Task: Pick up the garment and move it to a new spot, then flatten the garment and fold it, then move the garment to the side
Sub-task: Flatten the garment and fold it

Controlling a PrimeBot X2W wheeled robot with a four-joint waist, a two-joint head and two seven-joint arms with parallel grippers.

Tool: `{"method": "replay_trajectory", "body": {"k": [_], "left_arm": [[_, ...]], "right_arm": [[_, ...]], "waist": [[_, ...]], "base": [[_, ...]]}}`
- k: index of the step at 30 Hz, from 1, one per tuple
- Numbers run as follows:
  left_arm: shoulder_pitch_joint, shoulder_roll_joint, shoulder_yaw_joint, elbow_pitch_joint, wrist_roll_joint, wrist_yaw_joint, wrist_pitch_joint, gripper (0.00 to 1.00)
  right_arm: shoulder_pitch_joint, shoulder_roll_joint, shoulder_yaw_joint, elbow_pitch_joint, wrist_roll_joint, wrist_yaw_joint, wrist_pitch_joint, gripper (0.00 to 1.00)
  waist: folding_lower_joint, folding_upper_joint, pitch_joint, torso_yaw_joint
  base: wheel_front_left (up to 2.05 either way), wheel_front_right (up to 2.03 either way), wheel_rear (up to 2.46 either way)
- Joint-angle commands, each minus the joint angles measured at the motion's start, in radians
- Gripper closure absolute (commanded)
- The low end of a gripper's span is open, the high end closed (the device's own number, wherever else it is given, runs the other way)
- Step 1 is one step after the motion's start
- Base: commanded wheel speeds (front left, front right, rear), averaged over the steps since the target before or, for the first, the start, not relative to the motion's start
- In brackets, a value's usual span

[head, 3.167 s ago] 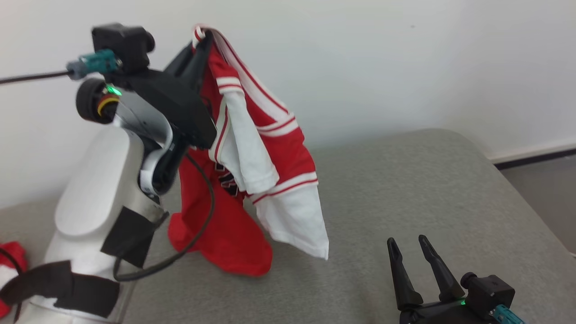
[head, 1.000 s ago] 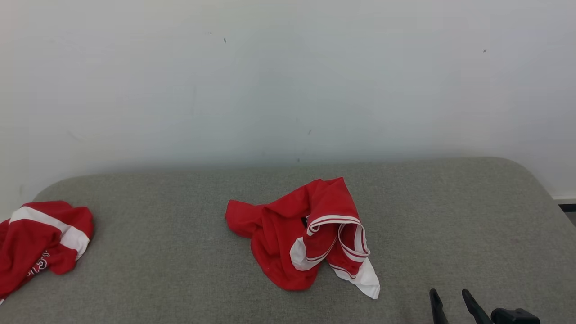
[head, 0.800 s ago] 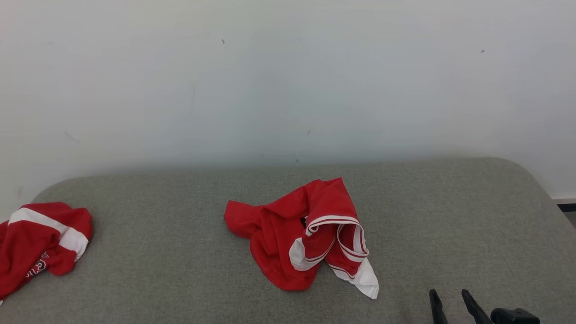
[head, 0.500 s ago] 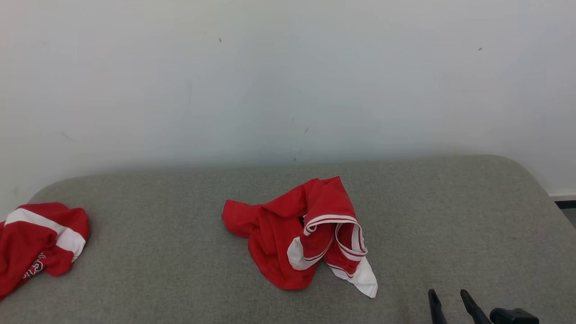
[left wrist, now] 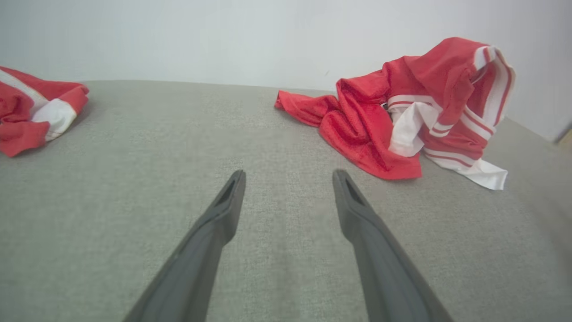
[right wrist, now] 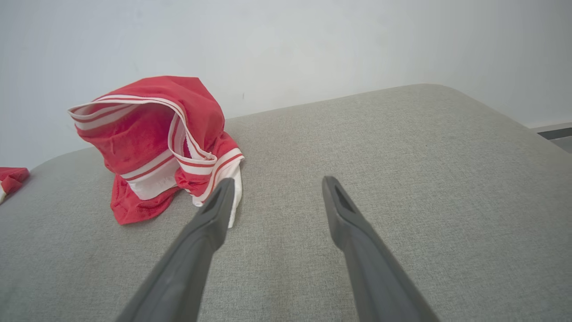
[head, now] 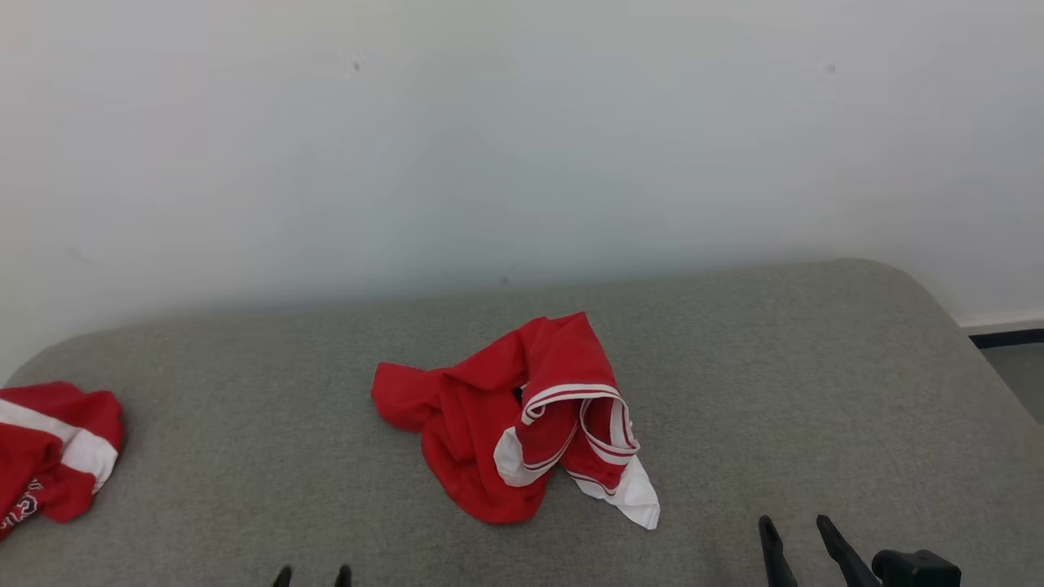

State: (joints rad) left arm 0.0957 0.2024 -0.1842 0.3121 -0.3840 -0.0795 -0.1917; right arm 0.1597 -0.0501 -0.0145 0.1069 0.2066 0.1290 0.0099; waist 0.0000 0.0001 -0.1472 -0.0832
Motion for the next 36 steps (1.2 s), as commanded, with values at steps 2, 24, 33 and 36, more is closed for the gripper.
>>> {"method": "replay_trajectory", "body": {"k": [2, 24, 33, 36], "left_arm": [[-0.062, -0.012, -0.037, 0.014, 0.008, -0.013, 0.023, 0.00], [-0.382, -0.077, -0.090, 0.240, 0.036, 0.052, 0.097, 0.00], [-0.555, -0.120, -0.135, 0.287, 0.051, 0.040, 0.050, 1.00], [-0.643, -0.141, -0.183, 0.278, 0.047, 0.014, 0.020, 1.00]], "right_arm": [[-0.020, 0.000, 0.010, -0.007, -0.003, 0.003, 0.003, 0.00], [-0.065, 0.000, 0.048, -0.001, 0.015, 0.003, -0.014, 0.00], [-0.073, 0.000, 0.055, 0.012, 0.013, 0.003, -0.012, 0.00], [-0.076, 0.000, 0.066, 0.014, 0.011, 0.003, -0.007, 0.00]], "waist": [[0.0000, -0.0001, 0.025, -0.060], [0.0000, -0.0001, 0.140, -0.362], [0.0000, -0.0001, 0.129, -0.335], [0.0000, -0.0001, 0.116, -0.317]], "base": [[0.00, 0.00, 0.00], [0.00, 0.00, 0.00], [0.00, 0.00, 0.00], [0.00, 0.00, 0.00]]}}
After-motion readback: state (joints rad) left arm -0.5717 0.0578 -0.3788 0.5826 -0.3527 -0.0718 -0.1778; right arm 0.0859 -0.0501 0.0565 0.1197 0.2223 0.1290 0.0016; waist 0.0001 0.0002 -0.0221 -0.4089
